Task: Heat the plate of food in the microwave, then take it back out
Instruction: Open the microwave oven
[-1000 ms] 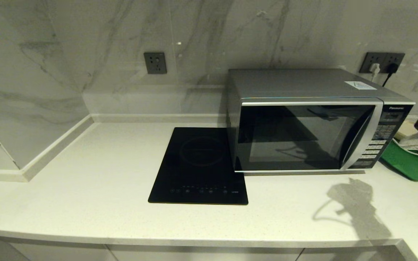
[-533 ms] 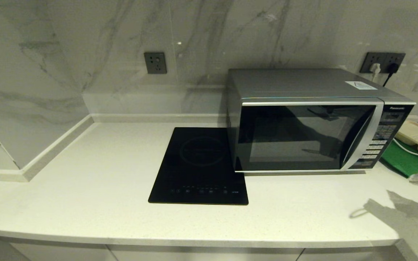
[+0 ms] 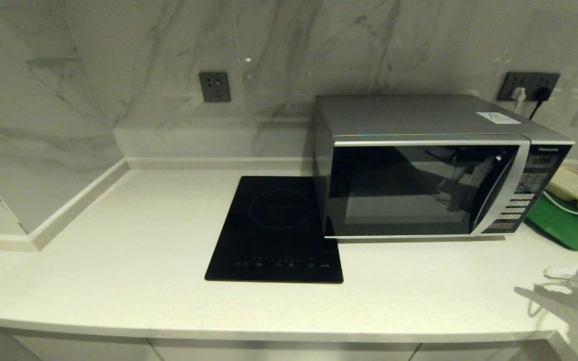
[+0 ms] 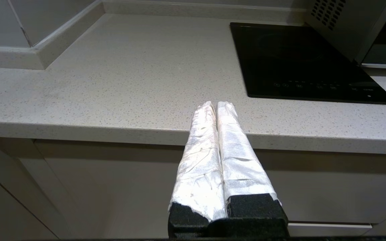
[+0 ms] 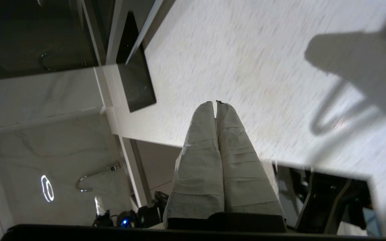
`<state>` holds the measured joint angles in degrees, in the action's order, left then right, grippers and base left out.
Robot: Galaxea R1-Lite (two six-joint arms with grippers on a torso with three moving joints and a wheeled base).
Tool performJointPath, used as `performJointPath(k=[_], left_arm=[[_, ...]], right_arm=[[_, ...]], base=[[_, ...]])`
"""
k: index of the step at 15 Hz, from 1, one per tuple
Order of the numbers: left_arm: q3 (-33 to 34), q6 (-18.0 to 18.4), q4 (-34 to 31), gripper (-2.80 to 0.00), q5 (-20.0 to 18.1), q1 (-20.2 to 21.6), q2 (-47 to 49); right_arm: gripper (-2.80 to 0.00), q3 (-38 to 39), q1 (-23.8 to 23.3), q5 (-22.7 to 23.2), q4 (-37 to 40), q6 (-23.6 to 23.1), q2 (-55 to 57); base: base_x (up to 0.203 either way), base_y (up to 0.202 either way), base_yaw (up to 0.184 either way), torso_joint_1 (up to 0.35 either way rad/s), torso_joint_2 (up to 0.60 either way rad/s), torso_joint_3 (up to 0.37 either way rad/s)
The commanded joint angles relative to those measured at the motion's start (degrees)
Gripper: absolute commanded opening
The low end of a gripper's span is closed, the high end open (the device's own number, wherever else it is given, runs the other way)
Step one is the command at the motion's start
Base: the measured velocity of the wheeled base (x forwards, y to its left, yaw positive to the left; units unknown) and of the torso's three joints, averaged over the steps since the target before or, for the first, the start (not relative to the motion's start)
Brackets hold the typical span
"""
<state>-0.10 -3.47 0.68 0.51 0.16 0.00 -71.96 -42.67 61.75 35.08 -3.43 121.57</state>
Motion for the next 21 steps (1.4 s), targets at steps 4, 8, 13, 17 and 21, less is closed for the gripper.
performJointPath(k=[4,8,13,17,21], left_arm=[[0.01,-0.04,0.02,-2.8,0.02,0.02,0.0],[0.01,-0.04,0.02,-2.8,0.02,0.02,0.0],[0.01,-0.04,0.02,-2.8,0.02,0.02,0.0],[0.01,-0.04,0.02,-2.8,0.02,0.02,0.0],[0.01,-0.04,0.02,-2.8,0.02,0.02,0.0]], right_arm=[[-2.8,-18.54,-0.09,2.28,0.39,0.49,15.52],[-2.8,-31.78,1.29,2.4,0.45,6.81,20.92],[-2.8,-41.51,5.26,2.41,-0.23,13.25,24.19],[-2.8,-41.57,7.67,2.41,-2.38,14.46,25.46],[-2.8,-41.48,7.97,2.41,-7.45,18.86,25.5]], base=[[0.0,0.0,0.0,0.0,0.0,0.0],[0.0,0.0,0.0,0.0,0.0,0.0],[0.0,0.0,0.0,0.0,0.0,0.0],[0.0,0.0,0.0,0.0,0.0,0.0],[0.0,0.0,0.0,0.0,0.0,0.0]])
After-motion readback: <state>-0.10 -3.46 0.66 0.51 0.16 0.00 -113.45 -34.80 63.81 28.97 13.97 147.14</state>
